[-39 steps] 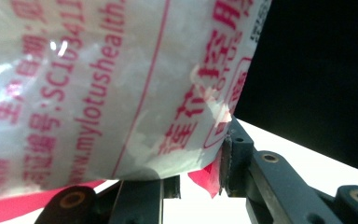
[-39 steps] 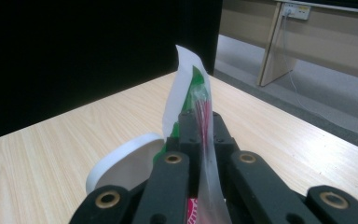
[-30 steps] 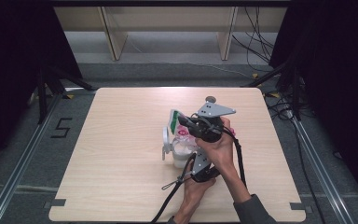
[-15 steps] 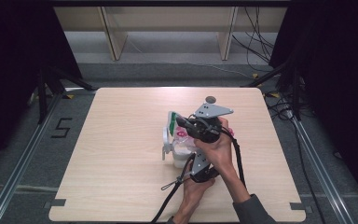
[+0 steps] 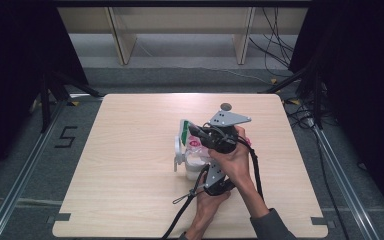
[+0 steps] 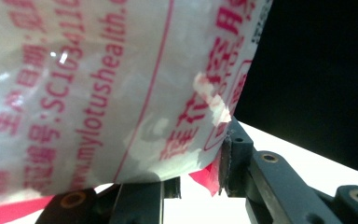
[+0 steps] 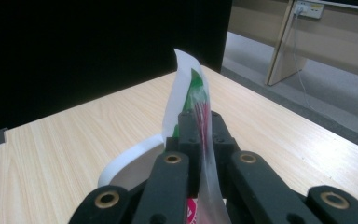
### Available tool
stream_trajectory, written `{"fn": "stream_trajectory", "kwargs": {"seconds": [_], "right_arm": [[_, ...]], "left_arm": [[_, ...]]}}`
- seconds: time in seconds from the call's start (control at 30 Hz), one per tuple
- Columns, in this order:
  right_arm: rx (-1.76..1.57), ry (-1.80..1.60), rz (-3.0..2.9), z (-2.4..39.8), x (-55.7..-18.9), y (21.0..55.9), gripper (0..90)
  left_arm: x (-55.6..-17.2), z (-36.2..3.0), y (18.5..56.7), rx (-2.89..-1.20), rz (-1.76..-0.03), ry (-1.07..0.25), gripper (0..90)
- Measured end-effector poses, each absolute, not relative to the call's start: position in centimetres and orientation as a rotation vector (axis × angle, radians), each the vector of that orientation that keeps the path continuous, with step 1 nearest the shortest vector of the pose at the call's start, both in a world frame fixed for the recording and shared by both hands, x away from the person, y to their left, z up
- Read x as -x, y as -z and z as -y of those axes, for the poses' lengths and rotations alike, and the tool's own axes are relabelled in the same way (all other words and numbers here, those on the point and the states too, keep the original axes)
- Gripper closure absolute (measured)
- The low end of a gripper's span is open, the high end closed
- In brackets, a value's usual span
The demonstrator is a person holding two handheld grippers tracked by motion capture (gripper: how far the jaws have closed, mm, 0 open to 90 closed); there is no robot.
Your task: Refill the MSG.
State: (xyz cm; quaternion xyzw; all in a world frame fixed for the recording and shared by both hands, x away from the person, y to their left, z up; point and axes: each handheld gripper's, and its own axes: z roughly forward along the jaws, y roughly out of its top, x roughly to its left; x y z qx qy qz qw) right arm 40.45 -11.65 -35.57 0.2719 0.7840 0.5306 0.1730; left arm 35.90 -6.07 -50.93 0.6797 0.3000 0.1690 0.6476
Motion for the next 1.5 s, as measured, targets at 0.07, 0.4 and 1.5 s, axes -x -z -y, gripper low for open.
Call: {"fn": "stream_trajectory", "kwargs": {"seconds": [0.07, 0.4, 1.5], "right_arm": [[-0.768, -1.510, -2.224, 11.61, -40.55, 35.65, 88.1], [-0.789, -1.512, -2.229, 11.61, -40.40, 35.62, 88.1], [-0.745, -1.501, -2.232, 11.62, -40.74, 35.61, 88.1]], "left_arm": [[-35.91, 6.02, 50.92, -1.548, -0.680, -0.386, 72.9], [-35.92, 6.03, 50.94, -1.549, -0.683, -0.382, 72.8], [-35.82, 6.25, 50.99, -1.536, -0.665, -0.387, 72.8]]}}
